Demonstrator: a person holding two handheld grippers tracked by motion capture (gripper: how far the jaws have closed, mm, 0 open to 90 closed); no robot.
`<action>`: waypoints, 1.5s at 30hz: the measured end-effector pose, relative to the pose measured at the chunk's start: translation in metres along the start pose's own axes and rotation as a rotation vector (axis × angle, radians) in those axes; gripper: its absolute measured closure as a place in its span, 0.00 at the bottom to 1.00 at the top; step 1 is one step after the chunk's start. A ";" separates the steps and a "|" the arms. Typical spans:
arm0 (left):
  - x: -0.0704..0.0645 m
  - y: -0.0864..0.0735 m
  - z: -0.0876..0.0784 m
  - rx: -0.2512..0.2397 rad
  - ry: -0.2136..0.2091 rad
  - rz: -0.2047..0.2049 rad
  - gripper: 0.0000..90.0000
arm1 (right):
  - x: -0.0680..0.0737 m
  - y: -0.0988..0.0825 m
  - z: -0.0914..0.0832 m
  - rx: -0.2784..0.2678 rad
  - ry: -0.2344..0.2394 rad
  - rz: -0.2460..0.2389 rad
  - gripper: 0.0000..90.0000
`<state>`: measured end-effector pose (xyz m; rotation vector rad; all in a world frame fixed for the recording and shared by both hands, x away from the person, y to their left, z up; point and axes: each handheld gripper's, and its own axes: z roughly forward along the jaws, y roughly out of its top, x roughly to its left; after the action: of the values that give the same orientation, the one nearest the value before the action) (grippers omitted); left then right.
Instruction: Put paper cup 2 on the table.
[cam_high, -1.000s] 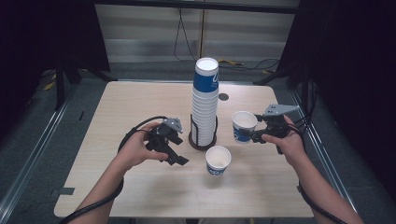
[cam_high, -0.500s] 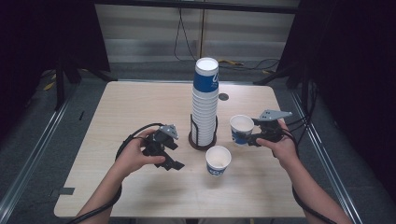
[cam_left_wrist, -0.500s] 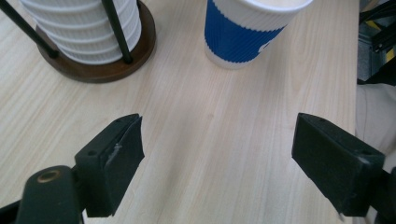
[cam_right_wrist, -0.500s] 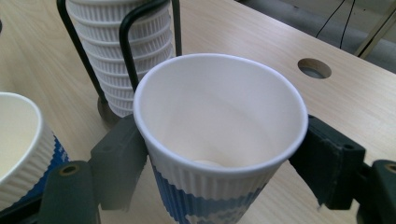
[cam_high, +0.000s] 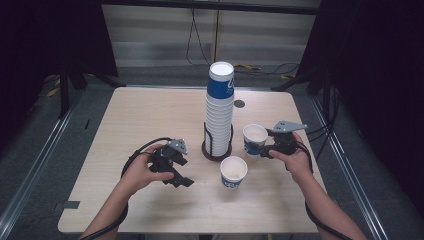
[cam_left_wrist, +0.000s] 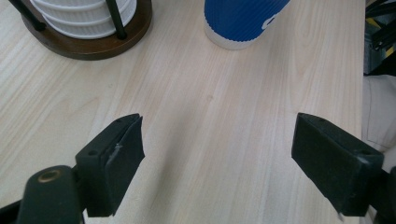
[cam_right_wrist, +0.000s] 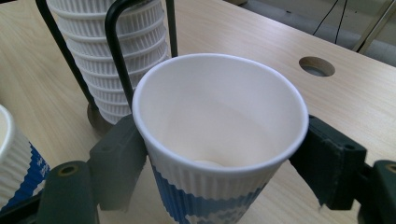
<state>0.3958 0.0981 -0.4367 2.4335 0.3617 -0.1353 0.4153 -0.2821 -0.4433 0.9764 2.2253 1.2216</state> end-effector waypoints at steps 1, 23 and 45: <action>0.000 -0.001 0.000 -0.003 0.003 0.001 0.19 | 0.000 0.000 0.000 0.000 0.000 0.000 0.24; 0.002 -0.013 0.005 -0.021 0.010 -0.034 0.19 | 0.004 -0.025 0.002 -0.019 0.006 0.031 0.21; 0.004 -0.027 0.000 -0.032 0.028 -0.045 0.18 | 0.010 -0.039 -0.012 0.031 0.019 0.075 0.15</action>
<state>0.3917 0.1188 -0.4533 2.3991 0.4284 -0.1138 0.3862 -0.2957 -0.4705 1.0738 2.2474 1.2371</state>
